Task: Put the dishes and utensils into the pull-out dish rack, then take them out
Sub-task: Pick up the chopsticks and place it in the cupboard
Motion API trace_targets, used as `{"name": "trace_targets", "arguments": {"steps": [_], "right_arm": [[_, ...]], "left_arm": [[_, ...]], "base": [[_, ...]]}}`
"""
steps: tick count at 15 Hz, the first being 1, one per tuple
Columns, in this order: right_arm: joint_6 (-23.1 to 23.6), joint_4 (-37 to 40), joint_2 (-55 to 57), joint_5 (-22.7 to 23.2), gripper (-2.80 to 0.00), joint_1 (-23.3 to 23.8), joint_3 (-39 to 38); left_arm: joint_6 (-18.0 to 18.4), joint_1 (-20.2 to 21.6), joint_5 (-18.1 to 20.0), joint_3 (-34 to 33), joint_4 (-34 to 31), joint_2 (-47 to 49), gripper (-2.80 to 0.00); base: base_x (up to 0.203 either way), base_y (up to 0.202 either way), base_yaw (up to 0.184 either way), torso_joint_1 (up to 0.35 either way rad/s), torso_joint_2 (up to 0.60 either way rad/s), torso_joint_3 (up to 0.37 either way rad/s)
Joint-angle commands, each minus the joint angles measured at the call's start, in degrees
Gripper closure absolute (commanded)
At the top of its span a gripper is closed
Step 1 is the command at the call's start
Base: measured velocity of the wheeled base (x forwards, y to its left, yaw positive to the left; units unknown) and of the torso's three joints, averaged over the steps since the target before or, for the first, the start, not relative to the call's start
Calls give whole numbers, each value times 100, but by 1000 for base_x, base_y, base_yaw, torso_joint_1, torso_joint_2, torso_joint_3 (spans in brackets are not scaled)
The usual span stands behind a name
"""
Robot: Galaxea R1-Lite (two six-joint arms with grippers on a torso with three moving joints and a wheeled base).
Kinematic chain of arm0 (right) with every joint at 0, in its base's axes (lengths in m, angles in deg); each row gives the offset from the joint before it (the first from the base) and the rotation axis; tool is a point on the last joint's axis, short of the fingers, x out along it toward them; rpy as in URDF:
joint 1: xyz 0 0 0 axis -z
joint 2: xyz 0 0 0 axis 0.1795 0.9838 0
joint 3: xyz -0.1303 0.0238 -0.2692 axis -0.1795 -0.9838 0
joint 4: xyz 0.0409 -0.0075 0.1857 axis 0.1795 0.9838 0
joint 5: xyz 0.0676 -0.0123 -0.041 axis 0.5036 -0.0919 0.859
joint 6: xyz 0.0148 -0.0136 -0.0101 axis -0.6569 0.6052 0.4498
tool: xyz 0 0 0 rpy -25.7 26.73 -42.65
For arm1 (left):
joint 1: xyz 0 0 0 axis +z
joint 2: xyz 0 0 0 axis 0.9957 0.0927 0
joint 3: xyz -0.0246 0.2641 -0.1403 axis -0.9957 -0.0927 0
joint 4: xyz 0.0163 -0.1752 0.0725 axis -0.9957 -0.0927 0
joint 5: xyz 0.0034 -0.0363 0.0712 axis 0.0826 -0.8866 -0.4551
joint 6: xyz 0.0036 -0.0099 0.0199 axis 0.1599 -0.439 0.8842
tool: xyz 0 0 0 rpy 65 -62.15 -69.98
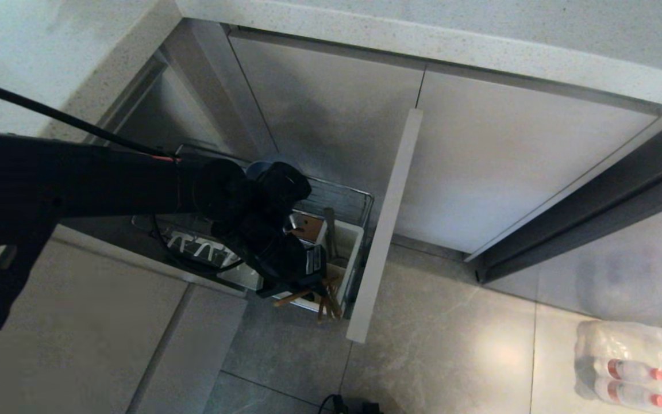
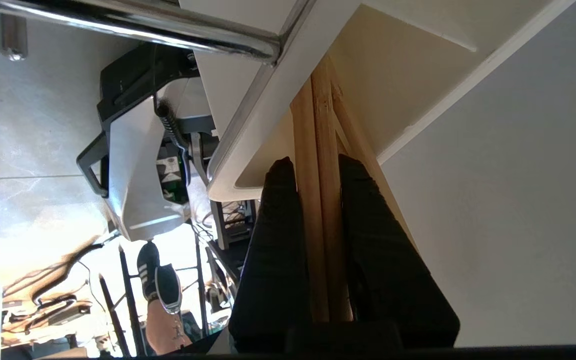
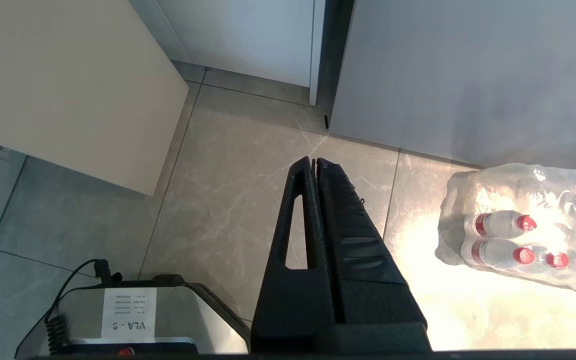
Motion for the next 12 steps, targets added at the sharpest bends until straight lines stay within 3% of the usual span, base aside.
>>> {"name": "trace_targets", "arguments": {"steps": [1, 2, 12], "right_arm": [[-1, -2, 9, 0, 0, 0, 0], [-1, -2, 9, 0, 0, 0, 0], [-1, -2, 9, 0, 0, 0, 0]], "left_arm": [[-20, -4, 8, -9, -31, -4, 0], [-20, -7, 8, -9, -31, -4, -280], [-32, -15, -270, 1, -71, -551, -280]], "base": [[0, 0, 0, 0, 0, 0], [0, 0, 0, 0, 0, 0], [0, 0, 0, 0, 0, 0]]}}
